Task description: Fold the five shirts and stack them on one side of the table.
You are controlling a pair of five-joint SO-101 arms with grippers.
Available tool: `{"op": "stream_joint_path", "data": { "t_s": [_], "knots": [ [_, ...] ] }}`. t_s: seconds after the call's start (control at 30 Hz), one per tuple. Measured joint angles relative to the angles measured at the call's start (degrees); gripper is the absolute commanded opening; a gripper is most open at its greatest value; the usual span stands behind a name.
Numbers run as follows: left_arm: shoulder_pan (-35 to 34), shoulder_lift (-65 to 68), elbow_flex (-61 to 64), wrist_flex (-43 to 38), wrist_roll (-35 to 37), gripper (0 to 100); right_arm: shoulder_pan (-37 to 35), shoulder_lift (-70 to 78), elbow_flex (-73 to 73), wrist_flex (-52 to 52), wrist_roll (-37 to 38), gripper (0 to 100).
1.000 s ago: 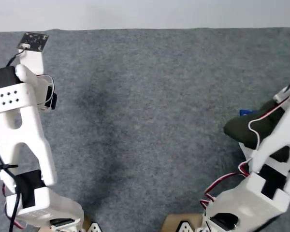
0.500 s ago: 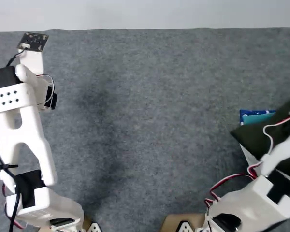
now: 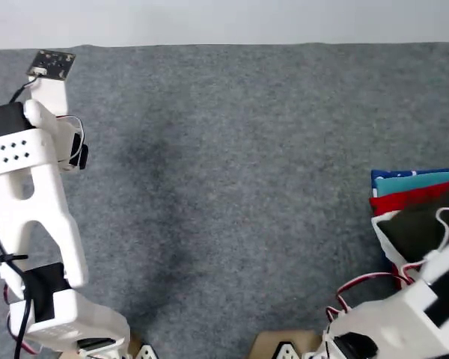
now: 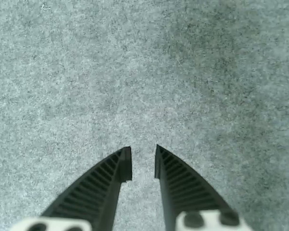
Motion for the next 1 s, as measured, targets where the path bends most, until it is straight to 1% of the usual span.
{"op": "stream_joint_path", "data": {
  "t_s": [0.07,0.1,0.17,0.3,0.37,0.4,0.5,0.6,0.73,0.93,0.97,1.0],
  "knots": [
    [0.0,0.0,0.0,0.0,0.0,9,0.5,0.0,0.5,0.1,0.6,1.8],
    [0.0,0.0,0.0,0.0,0.0,9,0.5,-0.1,1.4,0.1,0.7,4.3],
    [0.0,0.0,0.0,0.0,0.0,9,0.4,-0.1,3.7,0.1,0.7,13.9],
    [0.0,0.0,0.0,0.0,0.0,9,0.4,-0.1,7.2,0.1,-0.8,38.5],
    [0.0,0.0,0.3,0.0,0.0,9,0.4,-0.1,7.5,0.1,-1.4,45.5],
    [0.0,0.0,0.7,0.0,0.0,9,0.4,-0.1,7.6,0.1,-1.7,46.1],
    [0.0,0.0,2.5,0.0,0.0,9,0.0,-0.1,7.8,0.1,-1.8,44.0],
    [0.0,0.0,4.2,0.0,0.0,9,-0.9,-0.1,7.8,0.1,-2.0,38.1],
    [0.0,0.0,4.6,0.0,0.0,9,-1.7,-0.1,7.8,0.3,-2.0,26.0],
    [0.0,0.0,4.6,0.0,0.0,9,-5.0,-0.1,9.6,1.1,-2.0,2.0],
    [0.0,0.0,4.6,0.0,0.0,9,-5.8,-0.1,10.4,1.1,-2.0,0.4],
    [0.0,0.0,4.6,0.0,0.0,9,-6.7,0.0,11.1,0.7,-2.0,1.7]
  ]
}}
